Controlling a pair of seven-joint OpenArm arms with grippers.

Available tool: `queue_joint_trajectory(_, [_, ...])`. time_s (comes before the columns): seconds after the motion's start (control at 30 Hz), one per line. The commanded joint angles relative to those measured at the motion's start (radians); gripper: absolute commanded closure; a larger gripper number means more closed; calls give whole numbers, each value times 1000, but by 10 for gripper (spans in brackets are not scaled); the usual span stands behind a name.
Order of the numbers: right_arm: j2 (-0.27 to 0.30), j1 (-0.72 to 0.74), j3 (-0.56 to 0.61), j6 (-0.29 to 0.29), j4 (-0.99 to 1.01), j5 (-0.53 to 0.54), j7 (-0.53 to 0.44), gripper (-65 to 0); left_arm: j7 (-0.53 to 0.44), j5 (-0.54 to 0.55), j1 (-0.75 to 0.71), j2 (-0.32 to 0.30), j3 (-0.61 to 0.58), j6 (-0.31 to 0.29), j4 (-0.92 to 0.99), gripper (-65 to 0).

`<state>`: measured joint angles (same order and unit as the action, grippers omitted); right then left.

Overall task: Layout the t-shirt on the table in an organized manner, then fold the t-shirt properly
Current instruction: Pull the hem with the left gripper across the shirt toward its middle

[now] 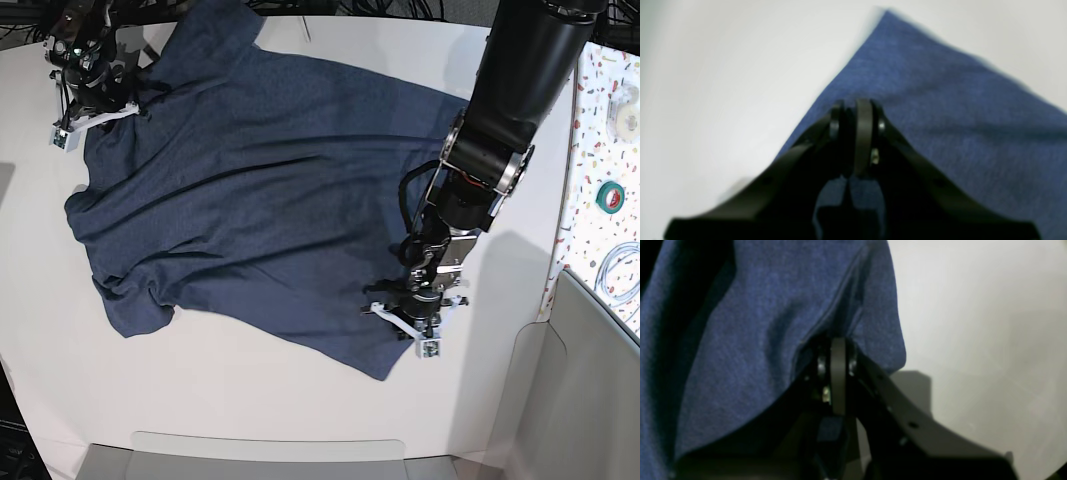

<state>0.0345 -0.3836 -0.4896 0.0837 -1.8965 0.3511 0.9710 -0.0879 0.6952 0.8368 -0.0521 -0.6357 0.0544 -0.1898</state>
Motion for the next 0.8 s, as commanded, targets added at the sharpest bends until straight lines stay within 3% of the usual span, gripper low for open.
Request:
queue_joint_trajectory(0.0, [6, -16, -5, 0, -15, -4, 4, 0, -33, 4, 34, -25, -2, 37, -7, -54])
queue_joint_trajectory(0.27, [6, -38, -111, 0, -16, -4, 7, 0, -79, 4, 6, -114, 4, 164, -10, -54])
queue_joint_trajectory(0.67, [15, -19, -119, 0, -153, -2, 12, 0, -89, 5, -4, -114, 9, 164, -15, -54])
queue_joint_trajectory(0.77, [17, 47, -125, 0, -159, 16, 33, -68, -89, 8, -6, -113, 9, 164, -72, -53])
